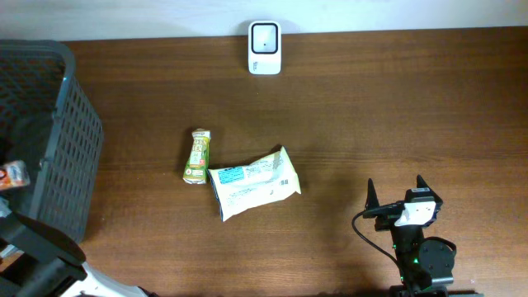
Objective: Scan the item barcode
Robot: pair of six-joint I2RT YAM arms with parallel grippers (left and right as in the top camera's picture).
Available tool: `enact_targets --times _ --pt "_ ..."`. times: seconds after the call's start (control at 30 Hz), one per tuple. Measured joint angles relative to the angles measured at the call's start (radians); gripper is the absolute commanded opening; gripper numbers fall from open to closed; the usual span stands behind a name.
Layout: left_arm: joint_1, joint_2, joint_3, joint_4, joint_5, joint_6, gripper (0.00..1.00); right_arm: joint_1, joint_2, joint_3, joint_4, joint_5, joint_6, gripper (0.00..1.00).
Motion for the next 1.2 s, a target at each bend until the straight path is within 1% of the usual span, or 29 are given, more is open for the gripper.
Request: enact_targets --times 0.03,0.1,0.13,0.17,0.23,0.3,0.37,0.4,0.47,0.57,0.67,0.7,0.73,0.77,0.8,0.83,0.87,0.9,0.93,0.97,1.0,1.07,1.1,1.13,1.17,1.2 --pt "0.000 0.000 0.000 -0.012 0.034 0.000 0.00 0.000 0.000 0.000 0.000 0.000 0.000 0.99" --pt "-0.004 -0.003 0.013 -0.015 0.055 0.000 0.00 0.000 0.000 0.000 0.000 0.000 0.000 0.99" --pt "-0.011 -0.022 0.055 -0.015 0.059 0.000 0.00 0.000 0.000 0.000 0.000 0.000 -0.001 0.99" --pt "-0.021 -0.054 0.081 -0.014 0.060 0.000 0.00 0.000 0.000 0.000 0.000 0.000 0.000 0.99" --pt "-0.074 -0.183 0.169 -0.013 0.059 0.013 0.00 0.000 0.000 0.000 0.000 0.000 0.000 0.99" --pt "-0.209 -0.337 0.210 -0.012 0.065 0.035 0.00 0.000 0.000 0.000 0.000 0.000 -0.001 0.99" --pt "-0.372 -0.400 0.217 -0.037 0.072 0.049 0.00 0.000 0.000 0.000 0.000 0.000 0.000 0.99" --pt "-0.490 -0.400 0.216 -0.072 0.076 0.053 0.00 0.000 0.000 0.000 0.000 0.000 0.000 0.99" --pt "-0.653 -0.363 0.190 -0.101 0.075 0.053 0.00 0.000 0.000 0.000 0.000 0.000 0.000 0.99" --pt "-0.927 -0.241 0.068 -0.105 0.080 0.054 0.00 0.000 0.000 0.000 0.000 0.000 0.000 0.99" --pt "-1.077 -0.080 -0.035 -0.032 0.074 0.054 0.00 0.000 -0.001 0.000 0.000 0.000 0.000 0.99" --pt "-1.135 0.014 -0.065 0.013 0.074 0.054 0.00 0.000 -0.001 0.000 0.000 0.000 -0.001 0.99" --pt "-1.174 0.100 -0.077 0.059 0.071 0.054 0.20 0.000 0.000 0.000 0.000 0.000 0.000 0.99" --pt "-1.194 0.166 -0.079 0.088 0.067 0.054 0.54 0.000 0.000 0.000 0.000 0.000 -0.001 0.99" --pt "-1.209 0.217 -0.081 0.103 0.063 0.057 0.93 0.000 -0.001 0.000 0.000 0.000 0.000 0.98" --pt "-1.222 0.297 -0.083 0.129 0.057 0.060 0.99 0.000 -0.001 0.000 0.000 0.000 0.000 0.99" --pt "-1.222 0.323 -0.089 0.130 0.043 0.065 0.99 0.000 -0.001 0.000 0.000 0.000 -0.001 0.99" --pt "-1.220 0.323 -0.072 0.113 -0.009 0.068 0.99 0.000 -0.001 0.000 0.000 0.000 -0.001 0.99" --pt "-1.215 0.323 -0.028 0.054 -0.054 0.069 0.99 0.000 -0.001 0.000 0.000 0.000 0.000 0.99" --pt "-1.197 0.322 0.071 -0.035 -0.100 0.069 0.99 0.000 -0.001 0.000 0.000 0.000 0.000 0.99" --pt "-1.164 0.306 0.206 -0.092 -0.131 0.071 0.99 0.000 -0.001 0.000 0.000 0.000 0.000 0.99" --pt "-1.006 0.161 0.509 -0.200 -0.177 0.071 0.99 0.000 -0.001 0.000 0.000 0.000 0.000 0.99" --pt "-0.943 0.111 0.574 -0.251 -0.182 0.072 0.99 0.000 -0.001 0.000 0.000 0.000 0.000 0.99" --pt "-0.874 0.066 0.603 -0.288 -0.180 0.071 0.99 0.000 -0.001 0.000 0.000 0.000 -0.001 0.99" --pt "-0.628 -0.018 0.626 -0.364 -0.206 0.056 0.99 0.000 -0.001 0.000 0.000 0.000 0.000 0.99" --pt "-0.563 -0.027 0.629 -0.388 -0.209 0.048 0.99 0.000 -0.001 0.000 0.000 0.000 0.000 0.99"
